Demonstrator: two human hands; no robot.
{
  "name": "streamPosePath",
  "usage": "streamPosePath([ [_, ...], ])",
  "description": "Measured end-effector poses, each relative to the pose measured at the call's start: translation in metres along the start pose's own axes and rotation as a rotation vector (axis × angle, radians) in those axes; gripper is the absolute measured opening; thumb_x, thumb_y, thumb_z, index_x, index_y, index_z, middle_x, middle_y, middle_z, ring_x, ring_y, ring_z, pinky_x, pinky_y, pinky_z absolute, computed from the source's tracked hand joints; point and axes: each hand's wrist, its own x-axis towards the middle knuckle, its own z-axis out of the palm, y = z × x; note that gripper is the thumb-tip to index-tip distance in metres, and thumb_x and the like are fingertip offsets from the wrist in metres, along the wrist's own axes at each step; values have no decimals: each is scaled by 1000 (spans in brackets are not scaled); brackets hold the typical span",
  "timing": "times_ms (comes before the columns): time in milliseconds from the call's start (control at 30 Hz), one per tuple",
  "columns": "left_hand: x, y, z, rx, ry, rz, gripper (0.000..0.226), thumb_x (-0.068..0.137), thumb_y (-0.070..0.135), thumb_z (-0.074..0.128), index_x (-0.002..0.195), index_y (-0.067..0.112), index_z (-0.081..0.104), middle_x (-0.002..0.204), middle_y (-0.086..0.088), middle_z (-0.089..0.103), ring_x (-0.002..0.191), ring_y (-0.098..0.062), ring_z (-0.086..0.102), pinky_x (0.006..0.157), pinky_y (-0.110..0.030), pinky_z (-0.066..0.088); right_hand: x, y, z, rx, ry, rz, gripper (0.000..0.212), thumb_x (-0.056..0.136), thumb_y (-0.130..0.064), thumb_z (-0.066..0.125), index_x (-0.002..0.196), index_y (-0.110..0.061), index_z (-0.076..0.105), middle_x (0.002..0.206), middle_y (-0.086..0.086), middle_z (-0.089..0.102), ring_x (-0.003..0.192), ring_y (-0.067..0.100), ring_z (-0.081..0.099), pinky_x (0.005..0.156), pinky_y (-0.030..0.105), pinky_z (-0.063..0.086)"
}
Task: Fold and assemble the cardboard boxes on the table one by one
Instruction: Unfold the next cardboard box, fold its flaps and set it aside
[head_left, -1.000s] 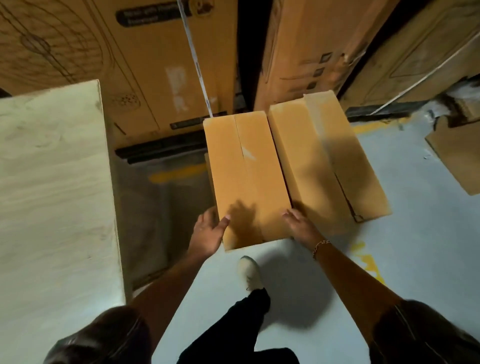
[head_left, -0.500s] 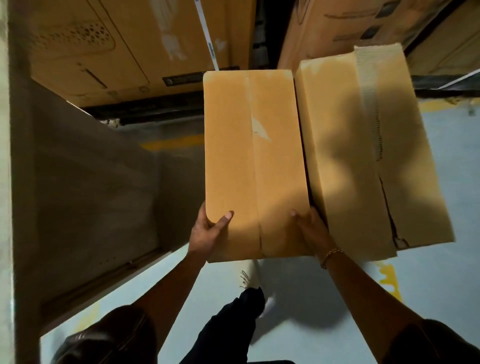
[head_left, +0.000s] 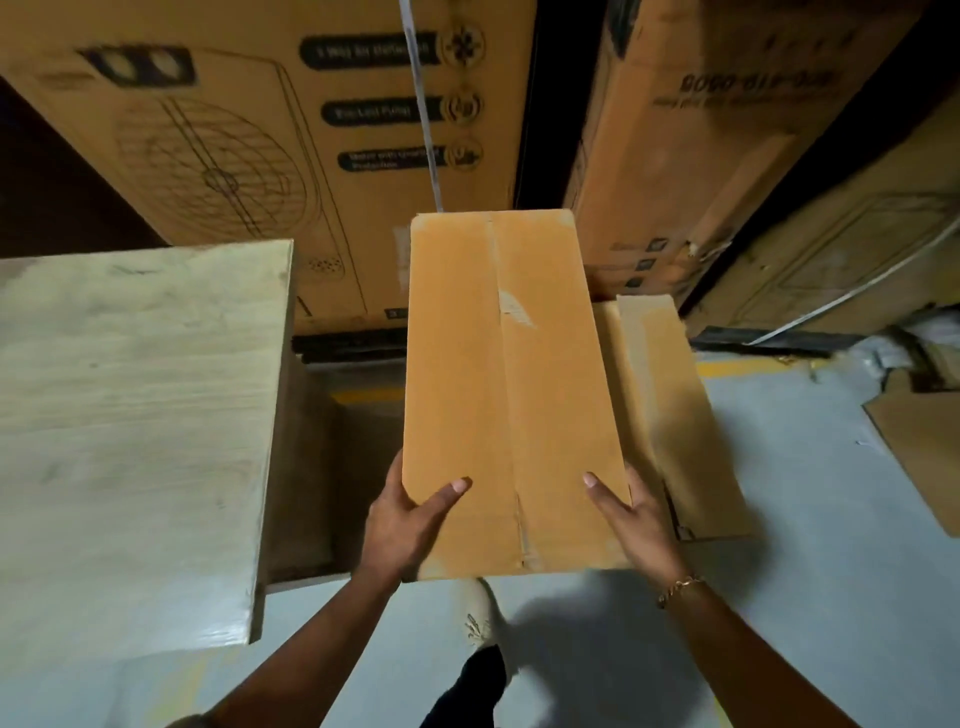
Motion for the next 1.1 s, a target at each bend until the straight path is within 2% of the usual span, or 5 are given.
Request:
streamPosePath([
  [300, -134, 42, -77, -35, 159, 241, 81, 84, 47, 78, 151, 32, 34, 121, 13, 57, 111, -13, 57, 83, -25, 49, -142, -90, 3, 10, -1, -298, 38, 88, -37, 74, 123, -42, 59, 113, -21, 70, 104, -5, 64, 99, 33, 50],
  [400, -168, 46, -113, -37, 236, 279, 80, 85, 48, 77, 151, 31, 34, 122, 11, 57, 107, -14, 57, 77, -21, 50, -177, -120, 23, 48, -47, -345, 50, 88, -33, 74, 135, -28, 57, 120, -11, 69, 108, 4, 63, 96, 33, 51],
  [633, -217, 34, -226, -83, 388, 292, 83, 82, 56, 78, 149, 34, 34, 128, 11, 57, 116, -24, 61, 97, -49, 56, -228, -185, 109, 20, -128, -466, 50, 89, -33, 73, 135, -30, 55, 116, -8, 68, 102, 4, 61, 82, 24, 50],
  [800, -232, 4, -329, -91, 477, 269, 91, 77, 62, 77, 151, 32, 34, 136, 3, 60, 117, -27, 61, 98, -53, 55, -252, -220, 207, -51, -216, -492, 67, 85, -47, 74, 144, -29, 50, 125, -11, 66, 115, 13, 61, 100, 42, 51],
  [1100, -206, -66, -560, -49, 548, 166, 91, 77, 62, 78, 151, 30, 36, 136, 0, 60, 113, -28, 63, 95, -54, 56, -279, -271, 450, -66, -323, -427, 89, 82, -56, 73, 155, -26, 34, 153, -2, 45, 139, 23, 44, 112, 43, 40],
])
